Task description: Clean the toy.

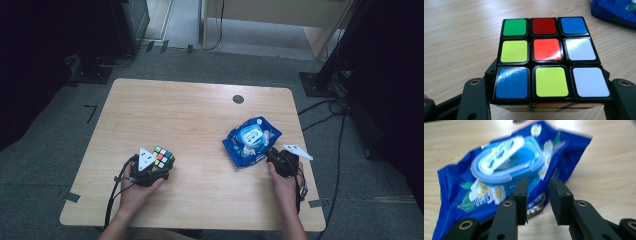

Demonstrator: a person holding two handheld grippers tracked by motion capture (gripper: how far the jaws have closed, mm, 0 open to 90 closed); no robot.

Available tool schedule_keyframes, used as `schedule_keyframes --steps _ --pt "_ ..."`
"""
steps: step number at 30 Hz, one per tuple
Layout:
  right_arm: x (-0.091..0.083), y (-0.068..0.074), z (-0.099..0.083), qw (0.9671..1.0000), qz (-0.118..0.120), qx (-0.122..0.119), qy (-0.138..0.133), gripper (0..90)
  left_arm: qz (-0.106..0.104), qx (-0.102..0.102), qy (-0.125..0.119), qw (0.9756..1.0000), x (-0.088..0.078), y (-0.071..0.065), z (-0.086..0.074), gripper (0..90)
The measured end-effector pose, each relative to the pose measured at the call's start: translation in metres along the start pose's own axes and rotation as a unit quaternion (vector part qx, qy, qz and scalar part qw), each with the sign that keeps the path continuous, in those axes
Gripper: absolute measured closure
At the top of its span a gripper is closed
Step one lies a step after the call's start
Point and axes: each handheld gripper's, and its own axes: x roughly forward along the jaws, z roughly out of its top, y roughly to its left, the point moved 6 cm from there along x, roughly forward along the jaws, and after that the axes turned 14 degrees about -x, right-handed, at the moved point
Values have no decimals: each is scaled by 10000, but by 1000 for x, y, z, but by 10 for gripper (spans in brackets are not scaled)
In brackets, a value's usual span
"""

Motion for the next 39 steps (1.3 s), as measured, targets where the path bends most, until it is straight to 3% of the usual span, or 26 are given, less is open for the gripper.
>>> schedule_keyframes --steps 2,6,8,10,12,15,18,22,26,27,29,30,31,35,36,37,38,39 --pt "2 2 -3 9999 71 43 87 686 7 7 -4 10000 -1 0 0 337" --pt "7 9 -10 9996 138 -137 197 618 21 8 10 10000 -1 3 -1 337" --pt "8 9 -9 9998 92 -75 172 601 12 -4 19 10000 -1 3 -2 337" --pt "8 3 1 10000 18 63 -39 594 2 4 7 10000 -2 1 -1 337" --pt "10 1 4 10000 -39 47 -58 602 4 21 6 10000 -2 1 -1 337" --pt "21 -3 11 9997 -162 169 116 686 -11 46 9 10000 -2 -2 -2 337" --pt "25 -4 11 9990 -374 79 243 826 -14 45 13 10000 -2 -2 -2 337" --pt "23 -2 6 9988 -350 132 322 900 -16 42 14 10000 -2 0 -2 337" --pt "18 15 -7 9993 29 -25 380 900 -11 18 17 10000 -2 1 -2 337" --pt "16 25 -10 9988 245 -165 388 887 -16 39 20 10000 -2 0 -2 337" --pt "13 40 -14 9974 391 -411 448 871 -31 41 9 10000 -2 -2 -2 337" --pt "13 40 -14 9974 391 -411 448 871 -31 41 9 10000 -2 -2 -2 337" --pt "10 56 -17 9954 661 -524 452 844 -37 65 17 10000 -2 -3 -2 337" --pt "7 91 -19 9900 1092 -769 459 798 -44 96 33 9999 -1 -5 -2 337" --pt "7 91 -19 9900 1092 -769 459 798 -44 96 33 9999 -1 -5 -2 337" --pt "8 110 -18 9857 1327 -945 440 768 -59 95 44 9999 0 -6 -3 337" --pt "8 110 -18 9857 1327 -945 440 768 -59 95 44 9999 0 -6 -3 337" --pt "13 129 -17 9797 1585 -1140 466 743 -70 98 45 9999 0 -7 -3 337"
